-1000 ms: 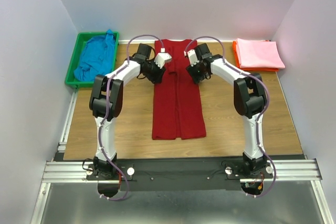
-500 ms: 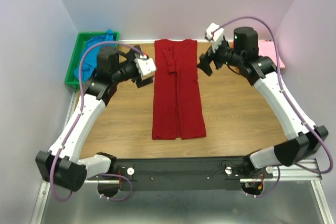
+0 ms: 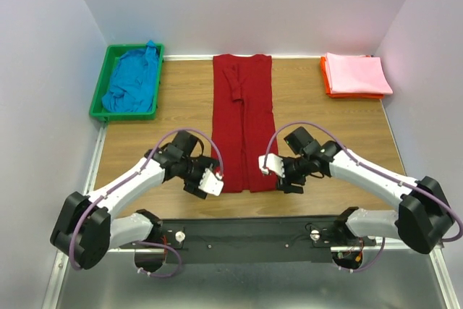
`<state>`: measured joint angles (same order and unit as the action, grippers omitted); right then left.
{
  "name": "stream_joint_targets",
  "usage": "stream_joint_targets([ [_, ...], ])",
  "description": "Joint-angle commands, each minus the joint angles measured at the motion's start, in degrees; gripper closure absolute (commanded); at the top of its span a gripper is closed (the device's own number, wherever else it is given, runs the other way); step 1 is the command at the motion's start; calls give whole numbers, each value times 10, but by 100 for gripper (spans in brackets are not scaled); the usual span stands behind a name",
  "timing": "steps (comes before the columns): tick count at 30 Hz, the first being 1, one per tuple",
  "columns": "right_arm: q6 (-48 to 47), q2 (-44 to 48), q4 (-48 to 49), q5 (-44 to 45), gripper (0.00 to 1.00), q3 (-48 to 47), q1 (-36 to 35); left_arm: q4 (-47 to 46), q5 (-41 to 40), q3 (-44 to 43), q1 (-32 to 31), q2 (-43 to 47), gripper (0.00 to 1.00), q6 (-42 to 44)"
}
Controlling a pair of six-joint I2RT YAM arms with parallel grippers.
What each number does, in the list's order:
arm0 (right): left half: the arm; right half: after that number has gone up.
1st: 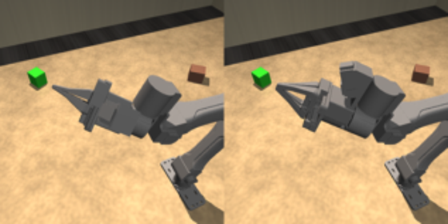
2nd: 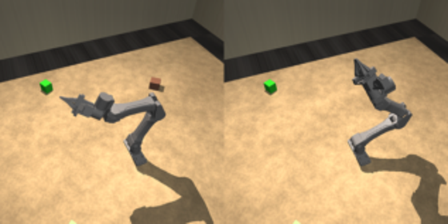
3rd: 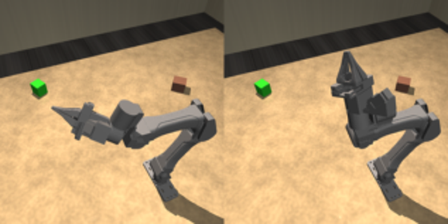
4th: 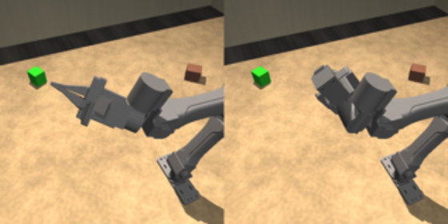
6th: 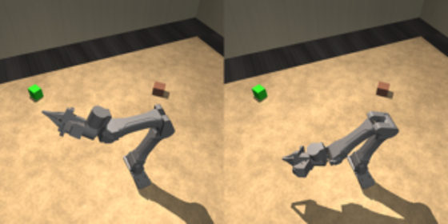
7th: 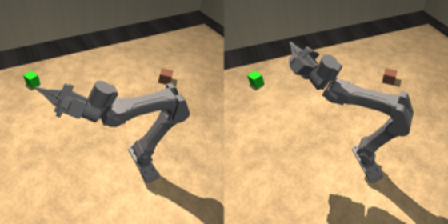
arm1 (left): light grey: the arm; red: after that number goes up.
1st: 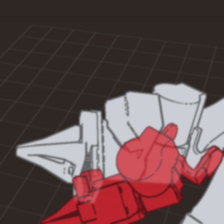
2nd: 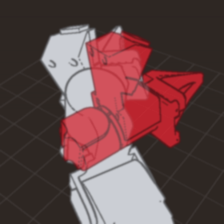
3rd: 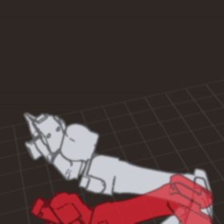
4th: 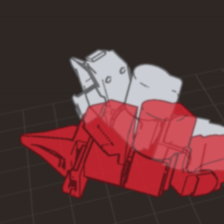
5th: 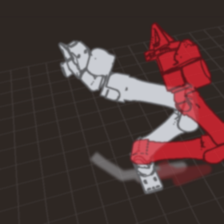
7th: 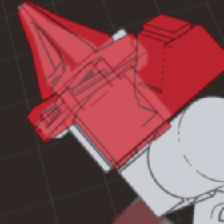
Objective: Fold and stack the t-shirts
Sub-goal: Fold the tshirt
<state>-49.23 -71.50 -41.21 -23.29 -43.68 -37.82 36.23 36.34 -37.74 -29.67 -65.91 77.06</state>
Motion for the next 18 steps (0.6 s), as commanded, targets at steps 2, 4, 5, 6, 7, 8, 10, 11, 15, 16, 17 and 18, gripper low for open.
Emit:
stream_joint_targets([
  [2, -54, 1, 87, 47, 30, 39, -26, -55, -37, 45, -42, 0, 20, 43],
  [4, -60, -21, 111, 54, 31, 47, -36, -64, -44, 50, -57, -17, 21, 42],
  [5, -60, -37, 118, 55, 34, 47, -42, -73, -50, 50, -60, -31, 22, 40],
  [6, -61, -47, 123, 57, 36, 47, -44, -77, -52, 50, -64, -31, 22, 40],
  [7, -62, -54, 130, 60, 37, 48, -49, -84, -55, 51, -71, -47, 23, 40],
  [8, -62, -61, 134, 61, 38, 50, -52, -90, -57, 50, -77, -55, 24, 39],
  [10, -63, -79, 152, 62, 41, 55, -59, -98, -63, 49, -87, -77, 27, 37],
  [11, -63, -86, 158, 65, 41, 58, -63, -97, -63, 47, -89, -84, 28, 38],
  [15, -61, -115, 180, 71, 51, 63, -85, -99, -56, 31, -104, -110, 35, 29],
  [16, -61, -122, 184, 75, 53, 63, -88, -105, -57, 29, -108, -113, 37, 19],
  [17, -60, -124, 184, 77, 59, 62, -91, -106, -58, 26, -113, -116, 44, 14],
  [18, -56, -124, 184, 82, 62, 62, -93, -107, -60, 26, -114, -120, 48, 8],
])
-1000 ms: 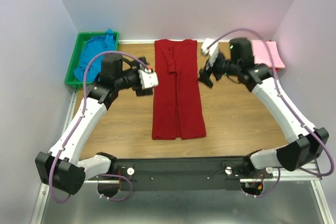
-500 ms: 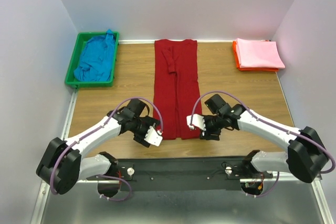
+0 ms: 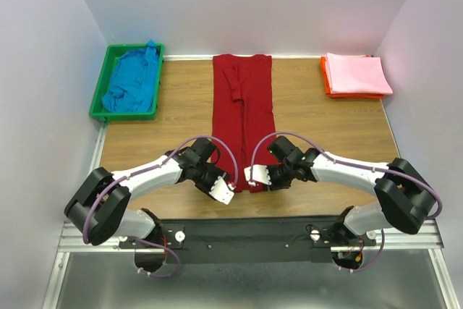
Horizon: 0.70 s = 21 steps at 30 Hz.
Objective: Fold and stack the t-shirts
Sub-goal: Fold the tshirt
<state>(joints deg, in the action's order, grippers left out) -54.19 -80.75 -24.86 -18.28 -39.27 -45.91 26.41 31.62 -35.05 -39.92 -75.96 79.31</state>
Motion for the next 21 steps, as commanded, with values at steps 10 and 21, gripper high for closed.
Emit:
stream_joint_targets([
  [10, 52, 44, -67, 23, 99, 4, -44, 38, 5, 2, -70, 45, 88, -47],
  [21, 114, 119, -193, -7, 100, -70, -73, 107, 38, -46, -166, 132, 100, -154],
])
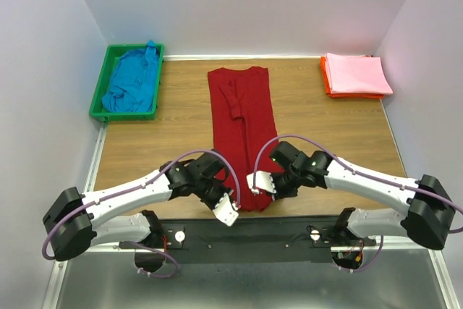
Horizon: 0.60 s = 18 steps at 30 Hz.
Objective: Fold and stack the t-shirts
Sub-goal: Fold the tshirt
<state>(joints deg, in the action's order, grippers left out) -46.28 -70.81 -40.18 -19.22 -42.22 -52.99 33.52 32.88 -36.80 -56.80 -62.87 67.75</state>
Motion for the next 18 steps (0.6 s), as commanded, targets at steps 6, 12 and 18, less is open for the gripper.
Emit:
stream_joint_targets([
  [6, 22, -12, -53, 9, 100, -118, 51, 43, 20, -76, 65, -7, 100, -7],
  [12, -51, -67, -53, -8, 99, -189, 127, 54, 55, -157, 169, -77, 100, 49],
  [18, -127, -179, -48, -35, 100, -296, 209, 52, 54, -245, 234, -180, 100, 104],
])
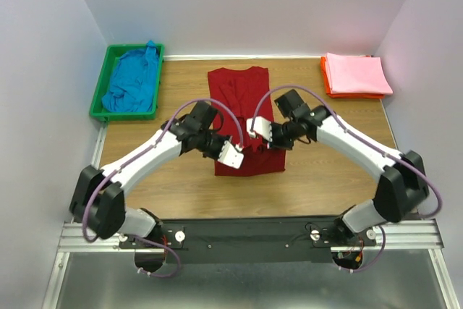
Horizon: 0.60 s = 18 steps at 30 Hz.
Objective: Fold and stack the t-shirts
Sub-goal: Fold the tshirt
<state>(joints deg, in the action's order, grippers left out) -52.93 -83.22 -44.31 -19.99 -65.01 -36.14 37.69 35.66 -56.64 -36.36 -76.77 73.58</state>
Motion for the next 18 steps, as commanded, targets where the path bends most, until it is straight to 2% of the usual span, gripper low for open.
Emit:
stream_joint_targets([
  [1, -72, -73, -7, -32, 99, -85, 49, 16, 27, -61, 37, -73, 100, 55],
  [10, -136, -220, 1, -55, 99, -214, 104, 71, 32, -243, 124, -256, 100, 117],
  [18, -160, -328, 6, -56, 99, -313, 131, 85, 21, -341, 137, -356, 100, 134],
])
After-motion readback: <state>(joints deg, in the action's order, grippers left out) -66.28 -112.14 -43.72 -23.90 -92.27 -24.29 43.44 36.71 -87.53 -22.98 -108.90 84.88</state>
